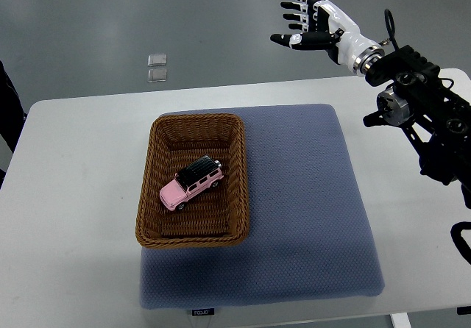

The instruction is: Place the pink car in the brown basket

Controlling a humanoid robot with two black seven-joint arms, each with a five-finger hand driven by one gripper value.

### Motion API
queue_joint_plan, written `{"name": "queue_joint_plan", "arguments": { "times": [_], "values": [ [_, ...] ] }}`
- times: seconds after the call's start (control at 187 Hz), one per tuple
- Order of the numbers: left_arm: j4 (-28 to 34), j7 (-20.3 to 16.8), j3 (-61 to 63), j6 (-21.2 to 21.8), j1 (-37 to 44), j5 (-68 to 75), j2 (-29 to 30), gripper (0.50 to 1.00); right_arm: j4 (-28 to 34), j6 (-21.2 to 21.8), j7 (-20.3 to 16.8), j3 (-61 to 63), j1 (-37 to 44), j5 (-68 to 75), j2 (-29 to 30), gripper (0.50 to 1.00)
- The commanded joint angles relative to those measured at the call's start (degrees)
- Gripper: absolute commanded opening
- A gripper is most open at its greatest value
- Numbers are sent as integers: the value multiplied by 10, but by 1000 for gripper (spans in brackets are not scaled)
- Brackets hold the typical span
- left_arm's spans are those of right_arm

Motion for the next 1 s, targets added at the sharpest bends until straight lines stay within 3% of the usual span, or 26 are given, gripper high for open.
{"name": "queue_joint_plan", "arguments": {
  "times": [0.0,0.278,0.544,0.699,0.998],
  "values": [
    [-1,0,0,0,0,0,0,1000,-5,-12,1,34,-28,55,5,895],
    [0,0,1,0,0,0,0,1000,-62,-6,22,57,-62,206,3,903],
    [0,0,1,0,0,0,0,1000,-106,12,84,57,-84,375,6,903],
    [0,0,1,0,0,0,0,1000,-128,12,120,56,-84,385,6,903],
    [-2,0,0,0,6,1,0,1000,-129,12,124,47,-85,380,8,911]
  ]
}}
